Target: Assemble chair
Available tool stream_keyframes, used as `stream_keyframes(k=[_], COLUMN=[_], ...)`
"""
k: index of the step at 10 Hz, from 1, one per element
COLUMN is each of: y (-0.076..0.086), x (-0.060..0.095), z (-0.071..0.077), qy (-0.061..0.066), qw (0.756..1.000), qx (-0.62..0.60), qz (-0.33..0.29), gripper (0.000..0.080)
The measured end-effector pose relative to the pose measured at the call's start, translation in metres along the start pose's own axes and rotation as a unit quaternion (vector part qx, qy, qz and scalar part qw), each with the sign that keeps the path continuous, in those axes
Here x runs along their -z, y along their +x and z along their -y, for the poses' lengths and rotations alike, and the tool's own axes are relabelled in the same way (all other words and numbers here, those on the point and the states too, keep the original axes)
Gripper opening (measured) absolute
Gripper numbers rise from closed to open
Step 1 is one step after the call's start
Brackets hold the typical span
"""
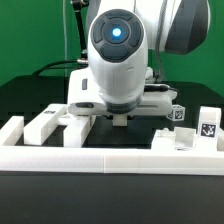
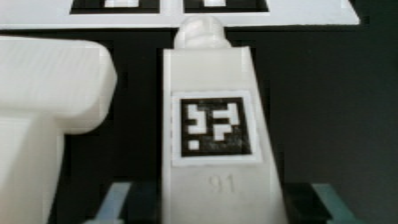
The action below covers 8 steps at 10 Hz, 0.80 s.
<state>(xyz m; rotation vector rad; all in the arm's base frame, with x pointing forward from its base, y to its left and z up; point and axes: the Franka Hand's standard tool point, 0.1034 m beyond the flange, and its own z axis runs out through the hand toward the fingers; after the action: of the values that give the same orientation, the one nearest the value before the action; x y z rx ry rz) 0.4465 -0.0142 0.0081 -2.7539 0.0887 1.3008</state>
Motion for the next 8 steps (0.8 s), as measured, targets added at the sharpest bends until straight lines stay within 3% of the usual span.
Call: stream_keyframes(k=[3,5,8], y=[0.001,-0.002,-0.019], x=[0.005,0.020,0.079], z=[-0.001,0.000,0.016], qy=[0.002,0.004,0.007], qw=[1.000,1.000,0.999], qx=[-0.001,0.002,0.004], qz=[-0.005,-0.011,-0.033], gripper=[0.0289,0.0289,0.0291])
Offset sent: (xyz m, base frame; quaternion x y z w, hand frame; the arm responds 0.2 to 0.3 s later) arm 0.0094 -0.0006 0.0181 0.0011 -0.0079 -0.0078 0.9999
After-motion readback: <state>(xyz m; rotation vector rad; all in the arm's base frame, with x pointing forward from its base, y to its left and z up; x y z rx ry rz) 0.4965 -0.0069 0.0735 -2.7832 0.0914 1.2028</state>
